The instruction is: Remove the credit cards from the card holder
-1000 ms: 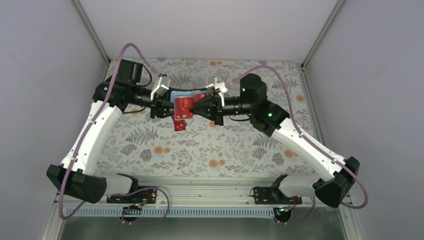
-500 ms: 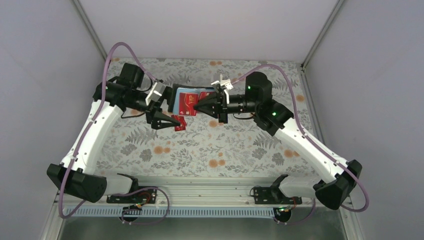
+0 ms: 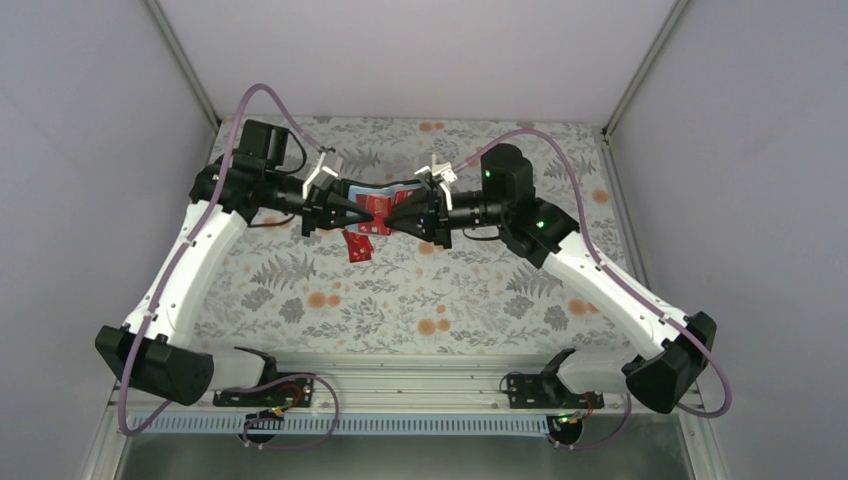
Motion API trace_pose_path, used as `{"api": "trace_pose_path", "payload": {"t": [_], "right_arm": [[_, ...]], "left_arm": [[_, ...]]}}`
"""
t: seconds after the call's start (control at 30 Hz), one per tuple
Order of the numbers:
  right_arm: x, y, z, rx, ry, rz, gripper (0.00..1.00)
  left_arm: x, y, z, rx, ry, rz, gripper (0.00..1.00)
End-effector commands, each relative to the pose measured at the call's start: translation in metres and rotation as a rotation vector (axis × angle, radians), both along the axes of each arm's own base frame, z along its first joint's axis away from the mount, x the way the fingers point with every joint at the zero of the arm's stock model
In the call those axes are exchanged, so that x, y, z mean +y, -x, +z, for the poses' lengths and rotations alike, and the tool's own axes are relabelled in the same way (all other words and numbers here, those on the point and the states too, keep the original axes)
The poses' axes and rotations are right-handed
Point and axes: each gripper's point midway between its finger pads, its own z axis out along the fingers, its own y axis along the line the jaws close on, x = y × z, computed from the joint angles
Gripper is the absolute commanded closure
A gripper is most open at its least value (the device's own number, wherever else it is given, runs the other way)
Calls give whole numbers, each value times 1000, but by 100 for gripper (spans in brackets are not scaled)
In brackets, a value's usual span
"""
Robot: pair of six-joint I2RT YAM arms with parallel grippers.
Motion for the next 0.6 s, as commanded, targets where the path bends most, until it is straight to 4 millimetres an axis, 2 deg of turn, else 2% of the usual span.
{"api": "trace_pose_path", "payload": {"t": [0.0, 0.07, 0.3, 0.57], "right_arm": [[-10, -4, 8, -53, -11, -46, 80], [-15, -8, 3, -44, -8, -68, 77], [-15, -18, -9, -16, 22, -112, 79], [-7, -22, -3, -10, -1, -91, 82]], "left_arm": [[0, 5, 4, -26, 14, -6, 98], [1, 6, 6, -29, 22, -13, 98], [1, 11, 9, -37, 43, -37, 98], [0, 8, 5, -21, 32, -26, 98]]}}
